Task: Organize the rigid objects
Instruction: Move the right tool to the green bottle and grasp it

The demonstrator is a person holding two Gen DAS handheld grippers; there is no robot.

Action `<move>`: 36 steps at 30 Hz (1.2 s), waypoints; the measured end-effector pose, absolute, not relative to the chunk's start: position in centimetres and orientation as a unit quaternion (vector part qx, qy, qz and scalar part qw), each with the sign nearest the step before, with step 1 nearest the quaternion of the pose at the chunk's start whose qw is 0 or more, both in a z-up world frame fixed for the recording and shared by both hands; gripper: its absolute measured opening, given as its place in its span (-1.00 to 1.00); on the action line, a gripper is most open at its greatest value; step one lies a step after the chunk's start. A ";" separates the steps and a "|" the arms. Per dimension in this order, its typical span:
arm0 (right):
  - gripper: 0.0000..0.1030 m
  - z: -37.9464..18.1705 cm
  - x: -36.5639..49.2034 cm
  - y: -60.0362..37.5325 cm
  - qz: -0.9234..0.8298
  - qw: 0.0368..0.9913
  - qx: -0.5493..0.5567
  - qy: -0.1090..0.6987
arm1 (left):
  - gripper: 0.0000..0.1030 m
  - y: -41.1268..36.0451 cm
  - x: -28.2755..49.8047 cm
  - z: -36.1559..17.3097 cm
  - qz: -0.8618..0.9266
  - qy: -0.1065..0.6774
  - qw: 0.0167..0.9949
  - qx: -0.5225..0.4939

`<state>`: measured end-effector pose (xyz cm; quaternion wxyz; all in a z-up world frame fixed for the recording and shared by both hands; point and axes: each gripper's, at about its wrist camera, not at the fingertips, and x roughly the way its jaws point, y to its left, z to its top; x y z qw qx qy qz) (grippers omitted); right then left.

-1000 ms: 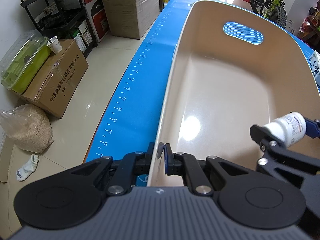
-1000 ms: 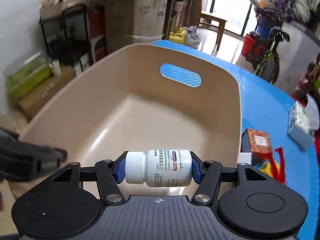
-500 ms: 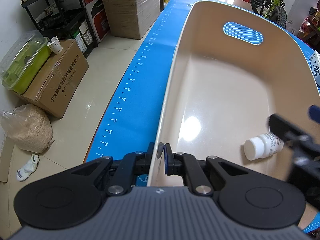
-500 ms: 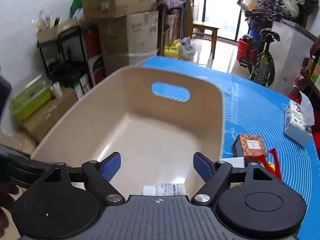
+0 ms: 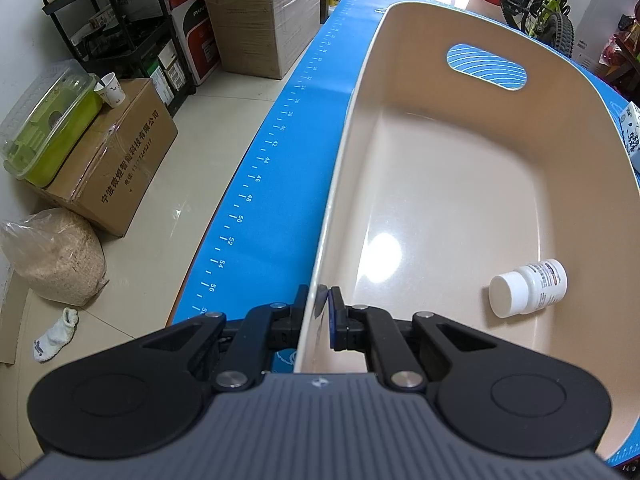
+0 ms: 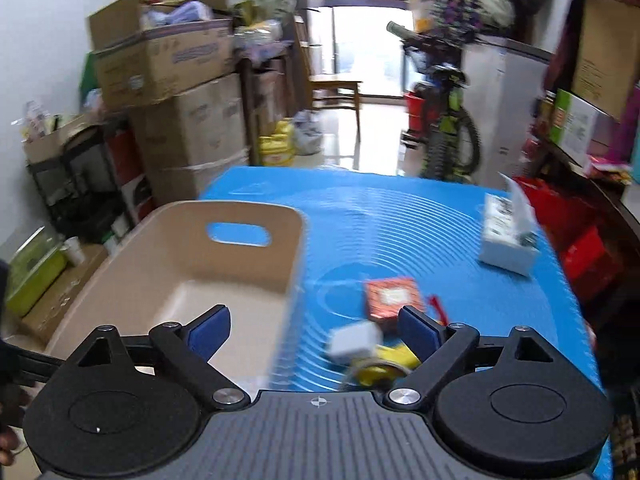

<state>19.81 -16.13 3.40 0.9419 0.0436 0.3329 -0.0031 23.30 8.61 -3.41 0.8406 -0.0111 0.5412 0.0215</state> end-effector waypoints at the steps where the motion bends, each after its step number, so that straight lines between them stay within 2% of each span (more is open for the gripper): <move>1: 0.78 3.0 19.7 -17.0 -0.015 0.940 0.047 0.338 | -0.79 8.6 23.3 -3.4 0.022 0.541 0.841 -0.011; 17: 0.73 -5.7 18.6 -27.8 -0.175 0.868 0.119 0.450 | -0.79 8.7 23.3 -3.3 0.021 0.540 0.841 -0.016; 25: 0.55 -8.8 19.0 -28.6 -0.177 0.842 0.136 0.491 | -0.79 8.7 23.3 -3.4 0.022 0.541 0.841 -0.016; 29: 0.38 -9.7 19.3 -28.6 -0.180 0.833 0.131 0.507 | -0.79 8.7 23.2 -3.4 0.022 0.540 0.841 -0.015; 32: 0.32 -9.8 19.1 -28.9 -0.182 0.832 0.142 0.505 | -0.78 8.6 23.2 -3.4 0.022 0.541 0.841 -0.016; 36: 0.04 -9.7 18.9 -28.8 -0.184 0.834 0.138 0.502 | -0.78 8.6 23.2 -3.4 0.022 0.541 0.841 -0.016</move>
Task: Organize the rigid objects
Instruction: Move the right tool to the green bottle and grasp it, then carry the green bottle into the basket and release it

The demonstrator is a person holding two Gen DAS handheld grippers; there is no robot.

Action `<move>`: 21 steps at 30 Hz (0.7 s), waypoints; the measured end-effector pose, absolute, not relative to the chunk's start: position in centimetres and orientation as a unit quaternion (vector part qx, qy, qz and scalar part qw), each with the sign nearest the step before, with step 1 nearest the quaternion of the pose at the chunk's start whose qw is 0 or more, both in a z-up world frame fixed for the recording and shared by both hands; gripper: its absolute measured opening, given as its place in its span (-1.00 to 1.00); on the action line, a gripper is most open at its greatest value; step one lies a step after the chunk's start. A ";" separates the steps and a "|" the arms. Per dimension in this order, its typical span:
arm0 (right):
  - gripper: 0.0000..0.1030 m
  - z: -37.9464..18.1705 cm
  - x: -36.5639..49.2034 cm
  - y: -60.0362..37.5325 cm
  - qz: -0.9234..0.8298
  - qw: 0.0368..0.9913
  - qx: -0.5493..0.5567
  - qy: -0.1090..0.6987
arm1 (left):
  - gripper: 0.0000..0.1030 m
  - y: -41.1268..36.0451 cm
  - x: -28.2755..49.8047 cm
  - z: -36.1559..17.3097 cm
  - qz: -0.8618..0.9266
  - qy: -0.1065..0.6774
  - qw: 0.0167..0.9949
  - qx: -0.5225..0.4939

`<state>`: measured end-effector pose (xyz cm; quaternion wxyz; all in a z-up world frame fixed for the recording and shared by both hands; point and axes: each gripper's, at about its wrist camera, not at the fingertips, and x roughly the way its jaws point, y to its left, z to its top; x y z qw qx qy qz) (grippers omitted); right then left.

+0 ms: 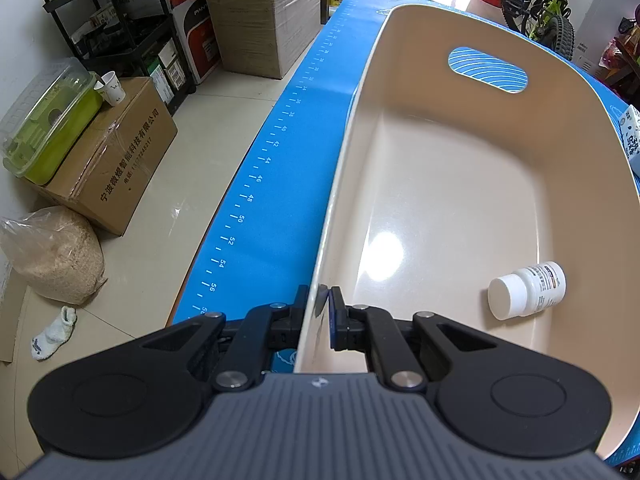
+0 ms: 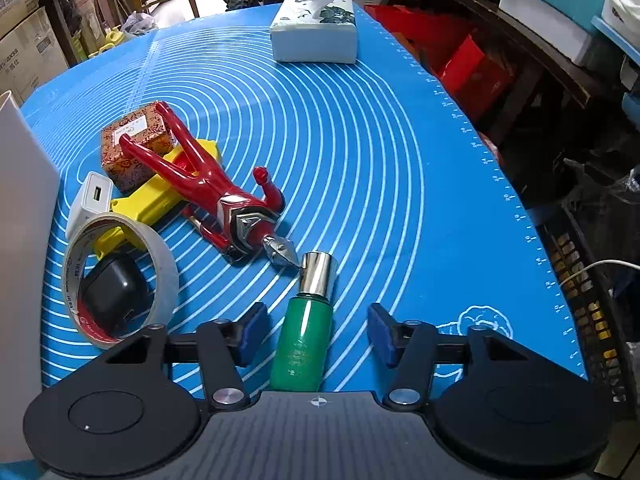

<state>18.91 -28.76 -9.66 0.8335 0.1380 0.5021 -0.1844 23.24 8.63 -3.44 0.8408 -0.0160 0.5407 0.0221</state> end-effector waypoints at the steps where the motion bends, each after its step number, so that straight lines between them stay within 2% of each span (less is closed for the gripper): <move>1: -0.01 -9.6 18.8 -28.8 -0.186 0.833 0.138 0.502 | -0.78 8.6 23.2 -3.4 0.022 0.541 0.841 -0.016; 3: -0.23 -9.4 18.6 -28.9 -0.189 0.833 0.143 0.500 | -0.78 8.6 23.2 -3.4 0.022 0.541 0.841 -0.015; 5: -0.34 -9.4 18.6 -29.2 -0.191 0.833 0.148 0.498 | -0.78 8.6 23.2 -3.4 0.023 0.541 0.841 -0.016; 11: -0.34 -9.2 18.5 -29.5 -0.191 0.836 0.154 0.491 | -0.78 8.7 23.3 -3.4 0.024 0.541 0.841 -0.019; 21: -0.34 -5.8 18.0 -29.1 -0.193 0.877 0.162 0.410 | -0.78 8.7 23.3 -3.3 0.023 0.541 0.841 -0.017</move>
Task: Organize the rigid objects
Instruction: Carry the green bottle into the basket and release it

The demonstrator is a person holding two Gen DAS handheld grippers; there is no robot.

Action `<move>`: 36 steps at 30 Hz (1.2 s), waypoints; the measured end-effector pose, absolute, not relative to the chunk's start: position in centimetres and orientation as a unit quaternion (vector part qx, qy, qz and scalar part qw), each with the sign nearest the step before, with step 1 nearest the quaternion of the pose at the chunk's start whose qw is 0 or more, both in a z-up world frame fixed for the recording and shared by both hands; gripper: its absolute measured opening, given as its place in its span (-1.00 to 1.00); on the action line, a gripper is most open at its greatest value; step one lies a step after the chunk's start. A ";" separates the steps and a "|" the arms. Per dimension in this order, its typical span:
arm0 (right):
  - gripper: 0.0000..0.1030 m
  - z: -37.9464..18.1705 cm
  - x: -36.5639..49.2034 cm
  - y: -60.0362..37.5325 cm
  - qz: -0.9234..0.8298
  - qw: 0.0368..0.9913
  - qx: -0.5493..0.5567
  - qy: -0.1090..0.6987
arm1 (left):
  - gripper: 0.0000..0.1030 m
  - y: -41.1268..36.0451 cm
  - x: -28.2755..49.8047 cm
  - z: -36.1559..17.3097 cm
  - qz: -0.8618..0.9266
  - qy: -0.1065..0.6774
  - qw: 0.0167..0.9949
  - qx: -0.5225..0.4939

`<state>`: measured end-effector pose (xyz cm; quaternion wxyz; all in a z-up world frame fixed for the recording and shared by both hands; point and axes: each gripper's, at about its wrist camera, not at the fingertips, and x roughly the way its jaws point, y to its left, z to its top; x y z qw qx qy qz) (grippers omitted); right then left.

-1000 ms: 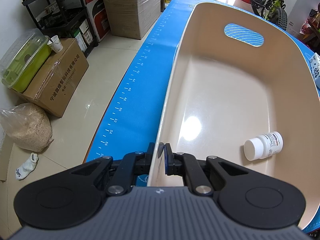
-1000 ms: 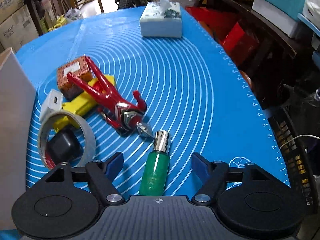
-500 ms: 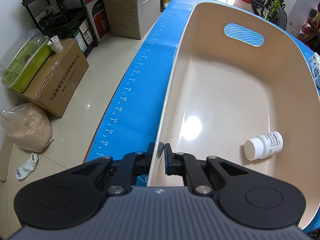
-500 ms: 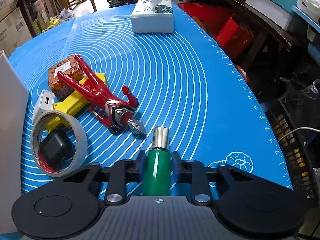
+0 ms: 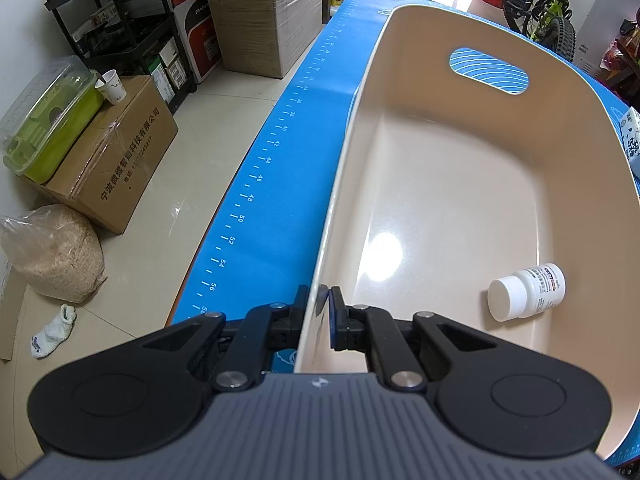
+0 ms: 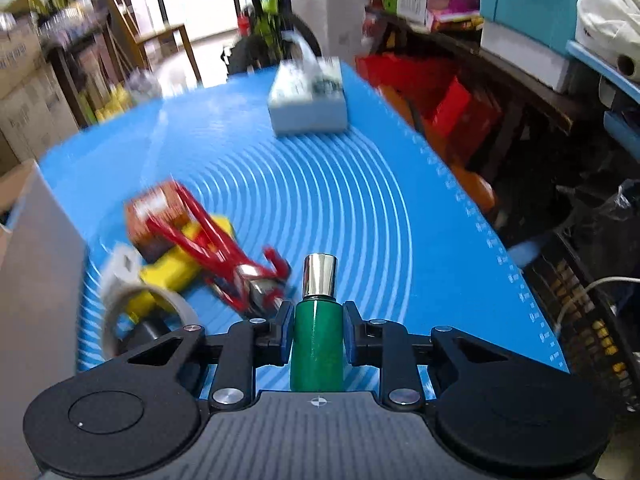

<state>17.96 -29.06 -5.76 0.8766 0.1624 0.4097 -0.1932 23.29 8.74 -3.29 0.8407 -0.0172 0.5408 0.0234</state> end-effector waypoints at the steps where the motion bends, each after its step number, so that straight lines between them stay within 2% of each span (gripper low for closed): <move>1: -0.34 -5.2 17.9 -28.9 -0.191 0.883 0.162 0.398 | -0.78 8.7 23.3 -3.3 0.023 0.541 0.841 -0.017; 12: -0.34 1.3 19.2 -22.3 -0.084 0.948 0.131 0.279 | -0.78 8.5 23.3 -3.4 0.025 0.541 0.841 -0.011; 19: -0.34 3.7 21.2 -16.7 -0.010 0.964 0.098 0.247 | -0.77 8.0 23.2 -3.3 0.029 0.539 0.842 -0.001; 31: -0.34 1.2 23.3 -10.4 0.067 0.950 0.046 0.303 | -0.77 7.5 23.1 -3.1 0.034 0.538 0.842 0.007; 36: -0.34 -1.5 24.1 -7.9 0.097 0.927 0.005 0.363 | -0.77 7.5 23.2 -3.1 0.035 0.538 0.842 0.008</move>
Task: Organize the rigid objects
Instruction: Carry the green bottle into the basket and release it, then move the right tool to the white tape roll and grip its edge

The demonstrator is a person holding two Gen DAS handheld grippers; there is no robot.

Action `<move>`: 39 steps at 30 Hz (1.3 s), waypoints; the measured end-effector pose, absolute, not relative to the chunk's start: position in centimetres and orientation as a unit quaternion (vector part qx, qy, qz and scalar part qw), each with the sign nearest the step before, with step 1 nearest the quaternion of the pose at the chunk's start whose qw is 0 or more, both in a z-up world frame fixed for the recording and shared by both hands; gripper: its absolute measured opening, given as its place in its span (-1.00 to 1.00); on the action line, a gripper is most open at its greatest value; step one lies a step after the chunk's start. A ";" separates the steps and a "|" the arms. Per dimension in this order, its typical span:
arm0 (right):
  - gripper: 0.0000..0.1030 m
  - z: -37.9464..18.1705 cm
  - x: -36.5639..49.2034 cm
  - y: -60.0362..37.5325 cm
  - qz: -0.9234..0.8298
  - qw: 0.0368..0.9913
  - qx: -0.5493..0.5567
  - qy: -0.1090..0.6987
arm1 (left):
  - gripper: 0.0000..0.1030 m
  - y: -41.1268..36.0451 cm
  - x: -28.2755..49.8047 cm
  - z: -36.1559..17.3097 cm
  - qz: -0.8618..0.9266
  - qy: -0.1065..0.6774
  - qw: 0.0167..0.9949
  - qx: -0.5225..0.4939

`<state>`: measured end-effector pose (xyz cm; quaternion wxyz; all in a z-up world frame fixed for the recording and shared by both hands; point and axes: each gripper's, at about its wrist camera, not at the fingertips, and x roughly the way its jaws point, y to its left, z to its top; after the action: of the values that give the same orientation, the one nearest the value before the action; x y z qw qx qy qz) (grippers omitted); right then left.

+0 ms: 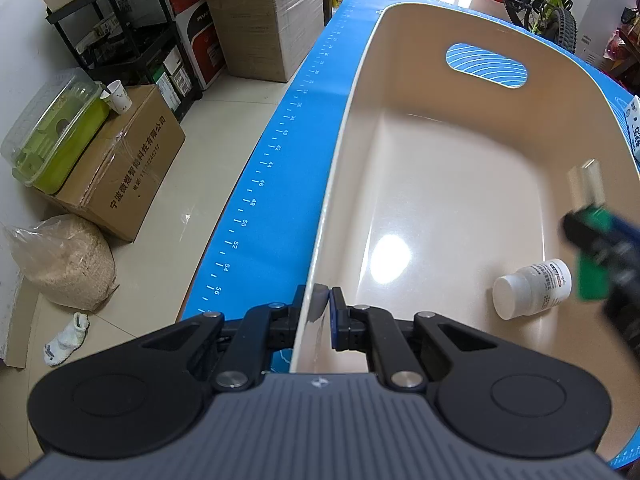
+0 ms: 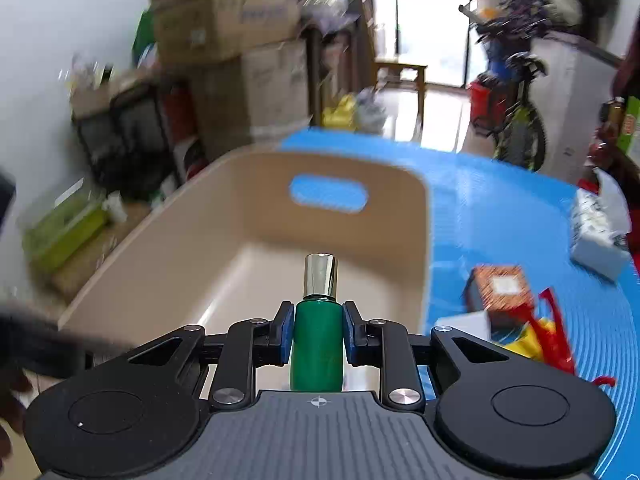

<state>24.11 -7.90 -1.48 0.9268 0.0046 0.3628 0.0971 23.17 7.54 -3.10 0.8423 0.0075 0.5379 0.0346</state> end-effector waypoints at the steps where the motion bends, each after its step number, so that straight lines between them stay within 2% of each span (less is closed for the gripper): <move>1: -0.34 -1.9 23.8 -7.5 0.101 0.924 -0.005 0.368 | -0.77 7.6 23.2 -3.1 0.035 0.538 0.842 0.008; 4: -0.34 -2.4 23.4 -6.3 0.089 0.925 -0.057 0.365 | -0.77 7.6 23.2 -3.2 0.035 0.538 0.842 0.007; 13: -0.33 -2.4 23.3 -5.9 0.087 0.924 -0.070 0.365 | -0.77 7.6 23.3 -3.1 0.035 0.538 0.842 0.006; 16: -0.25 -2.2 23.4 -6.4 0.092 0.924 -0.059 0.365 | -0.77 7.6 23.3 -3.1 0.036 0.538 0.842 0.007; 17: -0.10 -2.2 23.6 -6.5 0.094 0.924 -0.054 0.366 | -0.76 7.6 23.3 -3.1 0.036 0.538 0.842 0.007; 27: 0.17 0.1 22.7 -9.3 0.106 0.936 0.009 0.336 | -0.75 7.5 23.2 -3.1 0.040 0.536 0.843 0.010; 39: 0.24 2.4 21.7 -16.8 0.032 0.949 0.050 0.310 | -0.75 7.6 23.2 -3.1 0.041 0.536 0.843 0.009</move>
<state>21.67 -16.78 2.41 0.9488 0.0503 0.3101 0.0324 23.20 7.59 -3.09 0.8431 0.0085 0.5361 0.0407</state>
